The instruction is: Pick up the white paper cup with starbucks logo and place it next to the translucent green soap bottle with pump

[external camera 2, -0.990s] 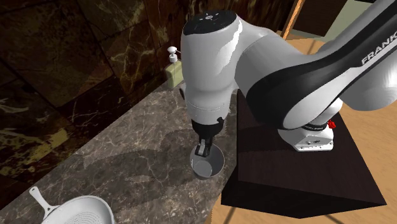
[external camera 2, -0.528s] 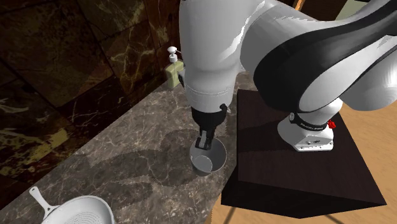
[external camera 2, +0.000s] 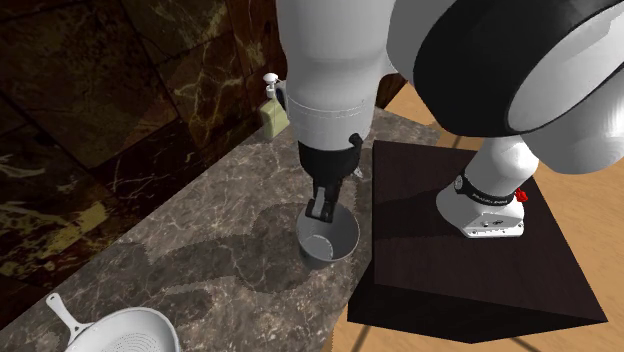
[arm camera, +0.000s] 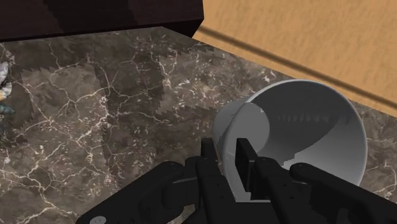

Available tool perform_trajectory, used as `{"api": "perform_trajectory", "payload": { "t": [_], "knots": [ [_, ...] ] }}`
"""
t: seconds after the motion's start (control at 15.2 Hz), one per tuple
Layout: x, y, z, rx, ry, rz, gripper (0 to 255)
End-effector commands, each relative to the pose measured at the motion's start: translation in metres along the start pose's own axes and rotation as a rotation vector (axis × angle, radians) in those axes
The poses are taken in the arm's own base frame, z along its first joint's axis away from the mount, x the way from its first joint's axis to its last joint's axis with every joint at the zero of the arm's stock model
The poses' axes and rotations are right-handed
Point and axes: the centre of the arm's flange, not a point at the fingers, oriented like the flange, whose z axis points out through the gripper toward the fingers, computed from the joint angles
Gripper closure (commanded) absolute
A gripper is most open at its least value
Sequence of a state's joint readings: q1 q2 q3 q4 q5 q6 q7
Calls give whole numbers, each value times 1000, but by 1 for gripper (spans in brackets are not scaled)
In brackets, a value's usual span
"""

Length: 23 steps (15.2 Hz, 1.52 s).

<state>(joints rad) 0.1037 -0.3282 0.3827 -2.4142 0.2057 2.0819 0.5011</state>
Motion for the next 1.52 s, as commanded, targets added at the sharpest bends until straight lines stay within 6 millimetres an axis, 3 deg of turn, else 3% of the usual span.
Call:
{"api": "perform_trajectory", "payload": {
  "t": [0.0, 1.25, 1.45],
  "knots": [
    [-1, 0, -11, 0, 0, 0, 255],
    [-5, -4, -106, 0, 0, 0, 255],
    [5, 35, -108, 0, 0, 0, 255]
  ]
}}
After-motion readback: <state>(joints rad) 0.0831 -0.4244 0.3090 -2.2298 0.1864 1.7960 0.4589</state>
